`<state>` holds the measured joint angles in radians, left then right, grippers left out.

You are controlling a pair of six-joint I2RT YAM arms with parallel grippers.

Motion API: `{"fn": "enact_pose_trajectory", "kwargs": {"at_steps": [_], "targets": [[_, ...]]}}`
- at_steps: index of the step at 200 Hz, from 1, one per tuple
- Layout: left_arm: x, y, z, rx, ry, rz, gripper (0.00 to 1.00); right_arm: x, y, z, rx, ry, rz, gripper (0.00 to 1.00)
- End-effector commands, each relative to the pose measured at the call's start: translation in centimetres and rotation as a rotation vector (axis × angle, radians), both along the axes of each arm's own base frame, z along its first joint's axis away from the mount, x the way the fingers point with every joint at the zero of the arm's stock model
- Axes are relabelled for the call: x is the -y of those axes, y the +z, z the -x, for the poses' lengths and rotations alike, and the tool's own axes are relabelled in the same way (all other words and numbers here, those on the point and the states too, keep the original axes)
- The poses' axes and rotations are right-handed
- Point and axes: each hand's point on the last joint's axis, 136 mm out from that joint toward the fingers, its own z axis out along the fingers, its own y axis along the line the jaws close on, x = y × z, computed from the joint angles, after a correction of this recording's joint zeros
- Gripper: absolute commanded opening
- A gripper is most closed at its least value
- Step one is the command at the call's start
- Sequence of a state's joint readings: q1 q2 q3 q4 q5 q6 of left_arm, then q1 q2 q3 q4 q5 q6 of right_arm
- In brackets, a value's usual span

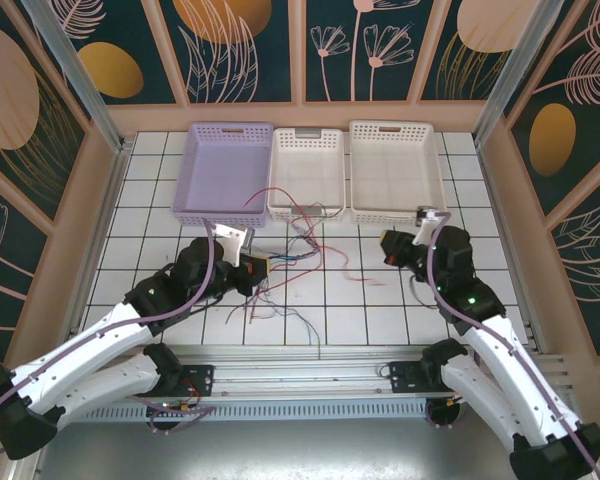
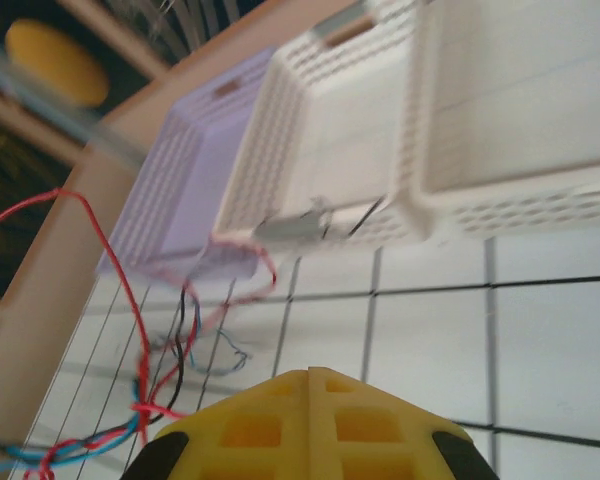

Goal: Untangle the cables

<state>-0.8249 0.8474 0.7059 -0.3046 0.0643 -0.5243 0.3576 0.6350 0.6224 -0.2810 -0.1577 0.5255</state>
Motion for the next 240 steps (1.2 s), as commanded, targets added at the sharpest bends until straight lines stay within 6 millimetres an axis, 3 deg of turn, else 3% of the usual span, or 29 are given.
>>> {"fn": "enact_pose_trajectory", "kwargs": {"at_steps": [1,36,64,92,121,142,181,209,240], "targets": [[-1.8,-1.4,0.3,-0.015,0.007,-0.153,0.00,2.5,1.5,-0.3,0.013,-0.119,-0.017,0.00],[-1.7,-1.1,0.3,-0.003,-0.009,-0.165,0.00,3.2,2.0,-0.3,0.013,-0.117,-0.048,0.00],[-0.2,-0.8,0.6,-0.013,-0.063,-0.103,0.00,-1.0,2.6,0.9,0.045,0.141,-0.130,0.00],[2.3,0.5,1.2,-0.015,-0.151,0.024,0.00,-4.3,1.9,2.0,0.021,0.322,-0.199,0.00],[4.8,2.8,2.8,-0.004,-0.293,0.187,0.00,-7.0,1.9,3.2,0.058,0.407,-0.205,0.33],[4.8,2.8,2.8,-0.002,-0.300,0.173,0.00,-7.9,1.2,3.0,0.045,0.403,-0.164,0.47],[4.7,4.0,2.9,0.020,-0.298,0.200,0.00,-9.4,-1.1,2.7,-0.031,0.443,-0.166,0.52],[4.2,7.7,2.9,0.113,-0.267,0.341,0.00,-10.1,-1.3,3.0,-0.016,0.456,-0.182,0.60],[3.3,11.5,2.9,0.183,-0.211,0.558,0.00,-11.0,-2.0,3.8,-0.017,0.490,-0.193,0.62]]}}
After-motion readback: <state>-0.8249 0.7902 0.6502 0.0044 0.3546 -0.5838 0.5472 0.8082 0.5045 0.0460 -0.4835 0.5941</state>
